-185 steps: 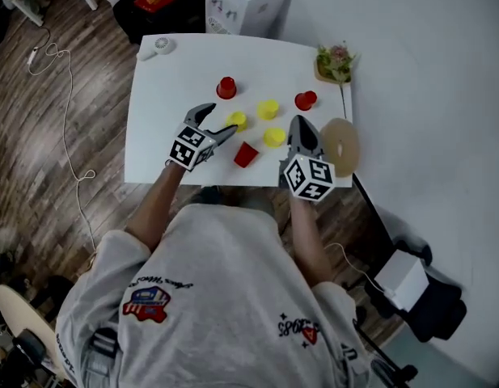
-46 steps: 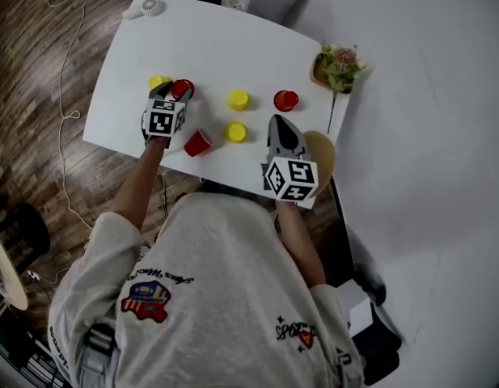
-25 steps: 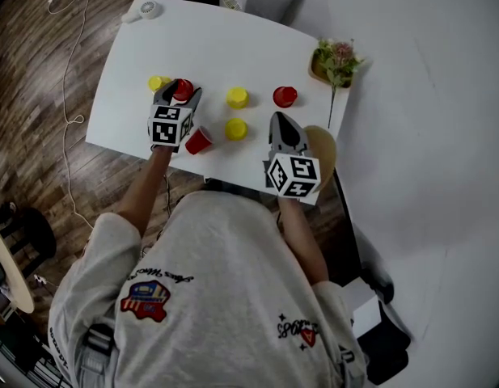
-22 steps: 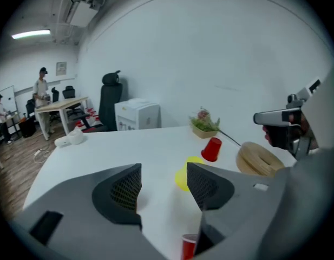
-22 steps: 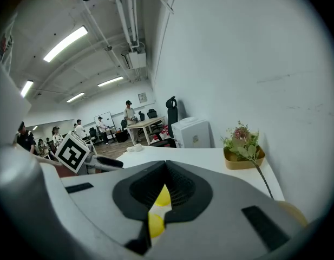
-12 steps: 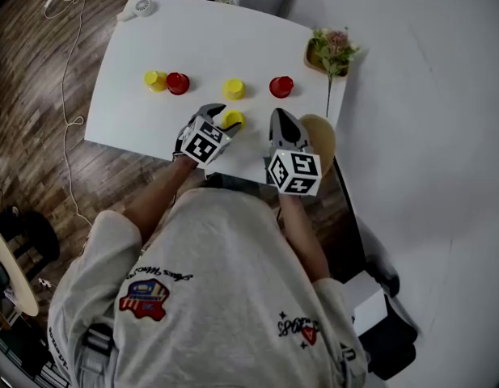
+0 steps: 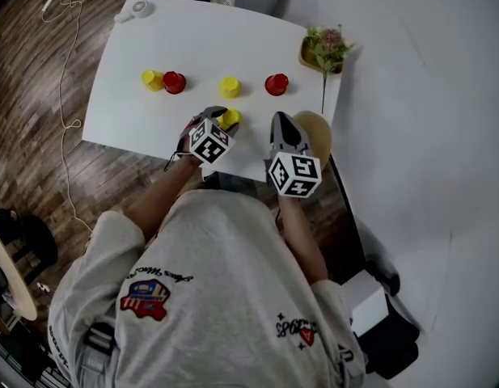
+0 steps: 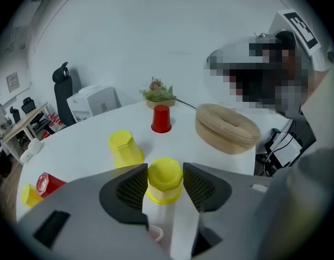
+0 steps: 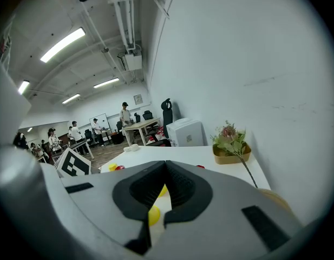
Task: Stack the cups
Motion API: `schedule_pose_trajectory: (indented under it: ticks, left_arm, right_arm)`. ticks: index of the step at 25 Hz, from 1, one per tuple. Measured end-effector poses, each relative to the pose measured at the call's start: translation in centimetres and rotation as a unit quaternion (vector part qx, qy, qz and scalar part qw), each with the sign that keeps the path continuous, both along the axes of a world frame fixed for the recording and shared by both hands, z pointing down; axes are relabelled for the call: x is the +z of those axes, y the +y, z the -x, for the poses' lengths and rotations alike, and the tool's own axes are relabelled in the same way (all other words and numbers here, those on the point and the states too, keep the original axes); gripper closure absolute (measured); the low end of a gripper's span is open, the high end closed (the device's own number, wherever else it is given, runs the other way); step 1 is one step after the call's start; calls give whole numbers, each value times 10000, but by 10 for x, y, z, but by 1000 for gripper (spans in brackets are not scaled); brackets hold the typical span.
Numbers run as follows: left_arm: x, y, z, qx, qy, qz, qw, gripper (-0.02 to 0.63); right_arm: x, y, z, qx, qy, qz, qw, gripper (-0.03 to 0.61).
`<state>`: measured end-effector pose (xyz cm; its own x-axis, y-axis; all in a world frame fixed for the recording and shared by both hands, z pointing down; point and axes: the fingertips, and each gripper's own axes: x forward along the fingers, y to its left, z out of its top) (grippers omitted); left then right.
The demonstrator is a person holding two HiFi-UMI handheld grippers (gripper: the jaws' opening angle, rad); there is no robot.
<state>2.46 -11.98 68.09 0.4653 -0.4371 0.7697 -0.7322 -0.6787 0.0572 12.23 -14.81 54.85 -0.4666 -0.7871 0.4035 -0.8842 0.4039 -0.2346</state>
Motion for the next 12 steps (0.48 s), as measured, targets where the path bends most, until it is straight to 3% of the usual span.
schedule_pose_trajectory:
  ticks: [6, 12]
  left_arm:
    - [-19, -13, 20, -424, 216, -168, 9987, 411]
    - [-37, -43, 72, -1092, 241, -385, 9930, 411]
  right_arm:
    - [0, -2, 2, -51, -21, 0, 10000, 578]
    - [-2, -5, 10, -139, -38, -16, 9999, 578]
